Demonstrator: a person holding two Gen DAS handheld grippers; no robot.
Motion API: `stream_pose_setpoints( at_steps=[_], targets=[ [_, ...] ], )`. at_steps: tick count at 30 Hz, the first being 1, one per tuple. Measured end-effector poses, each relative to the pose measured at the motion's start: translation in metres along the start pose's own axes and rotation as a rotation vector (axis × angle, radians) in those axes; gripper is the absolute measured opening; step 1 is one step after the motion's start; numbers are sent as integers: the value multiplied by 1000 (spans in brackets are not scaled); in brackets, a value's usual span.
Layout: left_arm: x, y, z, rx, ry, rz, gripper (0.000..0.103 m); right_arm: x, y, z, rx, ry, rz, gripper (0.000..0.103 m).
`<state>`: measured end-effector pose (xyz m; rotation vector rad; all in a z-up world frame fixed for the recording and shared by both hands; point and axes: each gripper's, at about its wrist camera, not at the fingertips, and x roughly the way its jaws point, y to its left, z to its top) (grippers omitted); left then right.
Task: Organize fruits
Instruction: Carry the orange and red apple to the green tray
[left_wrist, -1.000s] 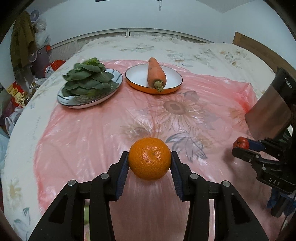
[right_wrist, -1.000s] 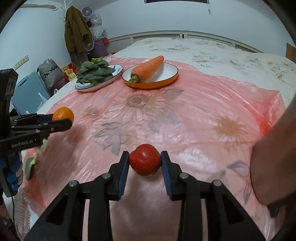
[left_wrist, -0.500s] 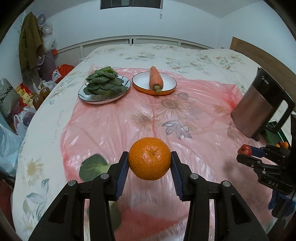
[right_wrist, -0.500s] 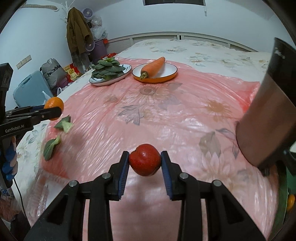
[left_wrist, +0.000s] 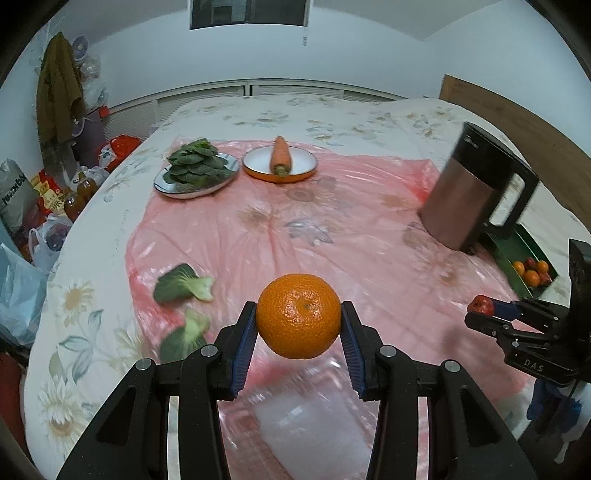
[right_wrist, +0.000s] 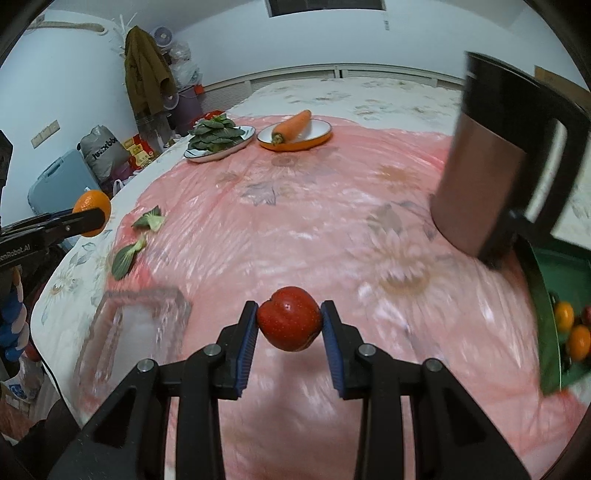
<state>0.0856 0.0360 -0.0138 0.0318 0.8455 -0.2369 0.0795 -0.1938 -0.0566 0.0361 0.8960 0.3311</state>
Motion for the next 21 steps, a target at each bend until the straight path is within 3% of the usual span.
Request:
stream_pose_setpoints(
  at_steps=[12, 21],
  targets=[
    [-9, -81, -24, 69, 40, -77, 39, -47, -51, -53, 119, -28, -48, 31],
    [11, -164, -19, 168, 86, -151, 39, -78, -121, -75, 231, -75, -108, 31]
  ],
)
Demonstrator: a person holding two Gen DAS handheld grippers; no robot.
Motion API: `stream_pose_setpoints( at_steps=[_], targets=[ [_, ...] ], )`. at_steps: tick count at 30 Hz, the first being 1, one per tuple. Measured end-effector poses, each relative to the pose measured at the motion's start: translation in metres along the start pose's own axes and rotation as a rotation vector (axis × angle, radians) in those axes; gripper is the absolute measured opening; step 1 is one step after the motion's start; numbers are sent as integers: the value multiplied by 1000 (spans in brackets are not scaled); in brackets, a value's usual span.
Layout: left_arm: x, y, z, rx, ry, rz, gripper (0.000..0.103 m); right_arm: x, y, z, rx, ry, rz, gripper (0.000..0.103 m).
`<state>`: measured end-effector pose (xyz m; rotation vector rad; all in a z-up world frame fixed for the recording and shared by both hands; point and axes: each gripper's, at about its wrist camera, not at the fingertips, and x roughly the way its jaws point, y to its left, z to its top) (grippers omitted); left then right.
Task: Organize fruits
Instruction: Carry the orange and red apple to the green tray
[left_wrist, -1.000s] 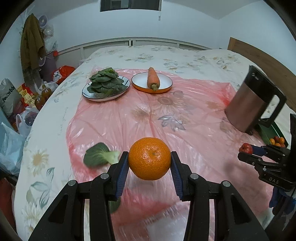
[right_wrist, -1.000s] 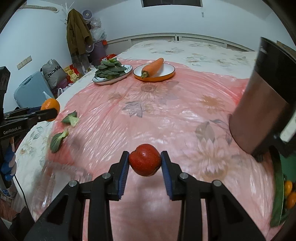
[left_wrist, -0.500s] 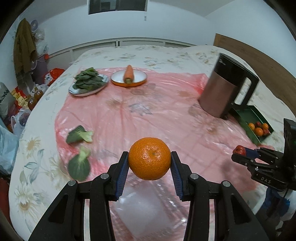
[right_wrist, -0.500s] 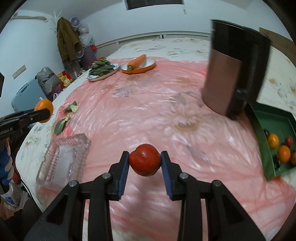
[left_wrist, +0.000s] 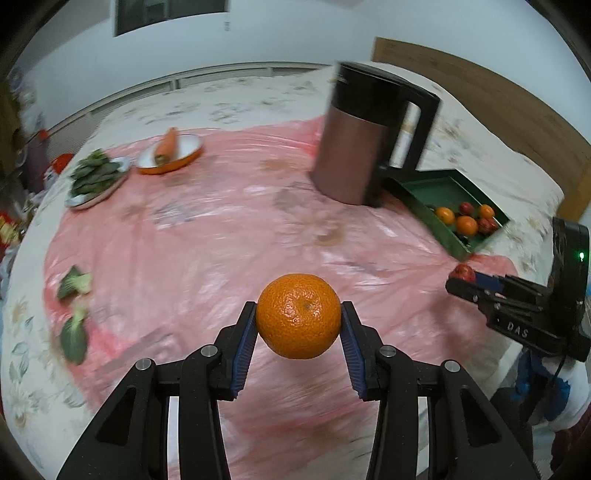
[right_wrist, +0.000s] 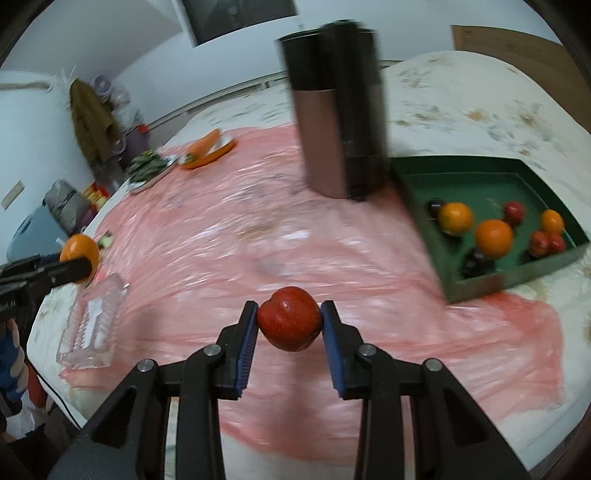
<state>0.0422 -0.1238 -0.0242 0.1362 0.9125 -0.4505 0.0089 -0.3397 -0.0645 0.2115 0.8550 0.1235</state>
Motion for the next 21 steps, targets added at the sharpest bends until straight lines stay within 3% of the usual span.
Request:
stream_pose_setpoints(
  at_steps=[13, 21],
  targets=[
    [71, -116, 40, 136, 72, -120, 39, -16, -127, 26, 136, -84, -113, 31],
    [112, -180, 79, 217, 79, -171, 39, -9, -183, 45, 162, -107, -156, 31]
  ],
)
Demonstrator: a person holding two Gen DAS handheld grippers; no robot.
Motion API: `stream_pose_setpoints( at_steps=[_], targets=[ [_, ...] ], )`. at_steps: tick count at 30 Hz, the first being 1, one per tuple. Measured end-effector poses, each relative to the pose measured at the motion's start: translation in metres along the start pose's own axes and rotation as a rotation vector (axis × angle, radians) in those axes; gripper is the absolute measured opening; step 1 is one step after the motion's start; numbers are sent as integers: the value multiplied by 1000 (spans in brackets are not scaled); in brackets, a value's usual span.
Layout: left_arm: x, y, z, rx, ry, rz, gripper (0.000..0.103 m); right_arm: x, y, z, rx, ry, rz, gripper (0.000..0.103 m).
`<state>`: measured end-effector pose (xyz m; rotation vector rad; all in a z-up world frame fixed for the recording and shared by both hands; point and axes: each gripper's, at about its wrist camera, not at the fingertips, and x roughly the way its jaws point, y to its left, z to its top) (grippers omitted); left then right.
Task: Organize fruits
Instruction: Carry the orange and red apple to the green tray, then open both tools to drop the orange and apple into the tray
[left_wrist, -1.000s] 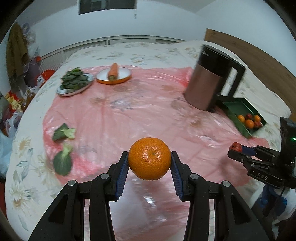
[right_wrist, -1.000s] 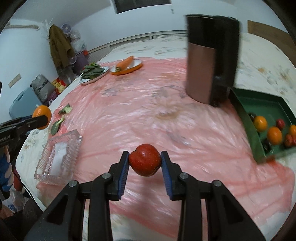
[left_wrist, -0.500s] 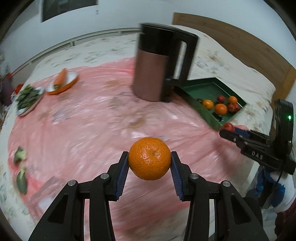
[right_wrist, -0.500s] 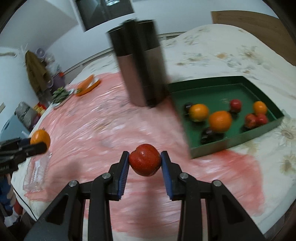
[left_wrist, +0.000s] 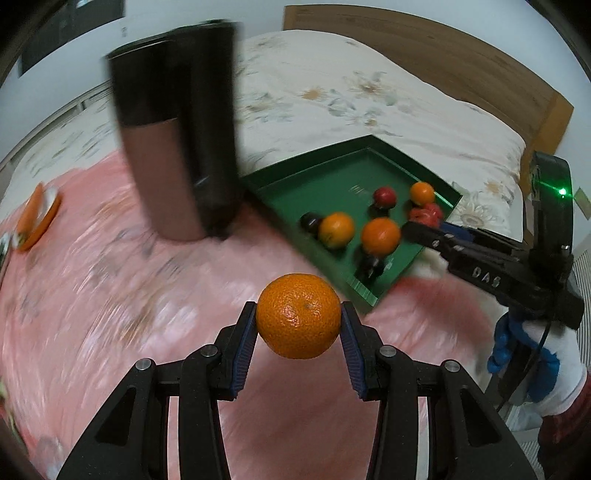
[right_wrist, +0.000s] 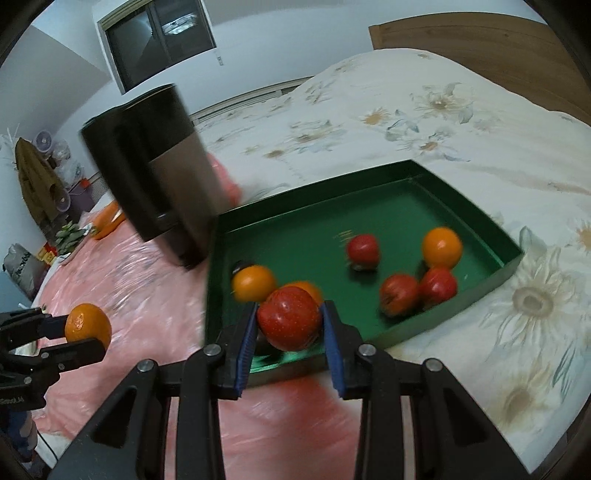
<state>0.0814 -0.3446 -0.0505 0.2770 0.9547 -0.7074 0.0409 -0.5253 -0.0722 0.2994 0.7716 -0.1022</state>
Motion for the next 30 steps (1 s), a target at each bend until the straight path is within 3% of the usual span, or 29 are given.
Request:
stream_pose_setpoints(
  at_steps=[5, 14, 20, 27, 30],
  targets=[
    [32, -27, 36, 80, 3, 9, 39, 17, -22, 13, -20, 3, -30, 31],
    [87, -47, 86, 133, 10, 60, 39, 44, -36, 21, -106, 17, -62, 31],
    [121, -47, 91, 142, 52, 101, 39, 48, -36, 19, -118, 7, -45, 31],
    [130, -46, 86, 155, 71, 131, 40, 45, -36, 16, -109, -9, -53, 32],
    [124, -49, 88, 163, 47, 143, 52, 44, -36, 16, -109, -9, -62, 32]
  ],
)
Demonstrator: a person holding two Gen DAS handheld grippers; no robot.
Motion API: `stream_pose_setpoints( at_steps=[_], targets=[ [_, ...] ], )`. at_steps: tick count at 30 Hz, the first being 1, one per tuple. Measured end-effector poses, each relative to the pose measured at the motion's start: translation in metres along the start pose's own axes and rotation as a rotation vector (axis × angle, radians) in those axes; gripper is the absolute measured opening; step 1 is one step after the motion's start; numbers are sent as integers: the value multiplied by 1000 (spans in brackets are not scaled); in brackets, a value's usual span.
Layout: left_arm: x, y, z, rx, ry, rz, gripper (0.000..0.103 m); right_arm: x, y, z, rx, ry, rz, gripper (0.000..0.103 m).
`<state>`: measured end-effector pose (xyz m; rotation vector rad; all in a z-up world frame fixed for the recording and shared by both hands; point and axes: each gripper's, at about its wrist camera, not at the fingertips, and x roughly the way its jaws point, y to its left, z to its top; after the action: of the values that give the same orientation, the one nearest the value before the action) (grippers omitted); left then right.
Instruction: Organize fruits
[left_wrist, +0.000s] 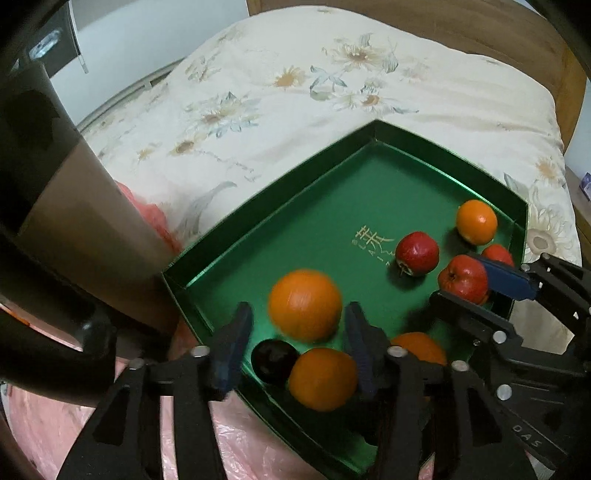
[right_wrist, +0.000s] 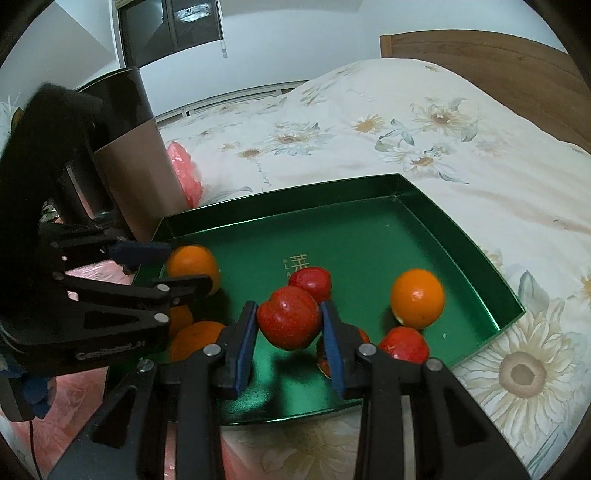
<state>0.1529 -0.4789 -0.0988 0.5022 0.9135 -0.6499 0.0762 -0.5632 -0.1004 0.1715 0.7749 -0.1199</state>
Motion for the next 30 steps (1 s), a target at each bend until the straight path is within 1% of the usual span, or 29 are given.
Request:
stream_pose_setpoints(
  at_steps=[1, 2, 4, 12, 15, 16, 18, 20, 24, 26, 30],
  targets=[
    [-3, 0, 1, 1, -8, 5, 55, -1, 0, 0, 1, 0, -2, 41],
    [-7, 0, 1, 1, -16, 8, 56, -3, 0, 0, 4, -2, -5, 61],
    [-12, 1, 2, 0, -24, 14, 57, -6, 1, 1, 6, -7, -19, 80],
    [-48, 6, -12, -11, -57, 0, 58, -17, 1, -2, 52, -4, -21, 82],
    [-66, 12, -25, -30, -69, -4, 58, -27, 6, -5, 60, -8, -23, 88],
    [-73, 16, -31, -44, -73, -8, 59, -30, 7, -6, 65, -9, -23, 92],
    [-86, 23, -44, -63, -82, 6, 61, -40, 15, -11, 69, -7, -22, 95],
    [-99, 30, -58, -79, -92, 25, 63, -48, 23, -15, 67, -5, -20, 102],
    [-129, 49, -90, -131, -104, 47, 65, -65, 44, -26, 65, -4, -9, 103],
    [-146, 58, -106, -159, -116, 59, 69, -73, 59, -33, 61, 3, 1, 103],
    [-175, 75, -137, -203, -143, 90, 73, -85, 90, -48, 28, 20, 10, 103]
  ],
)
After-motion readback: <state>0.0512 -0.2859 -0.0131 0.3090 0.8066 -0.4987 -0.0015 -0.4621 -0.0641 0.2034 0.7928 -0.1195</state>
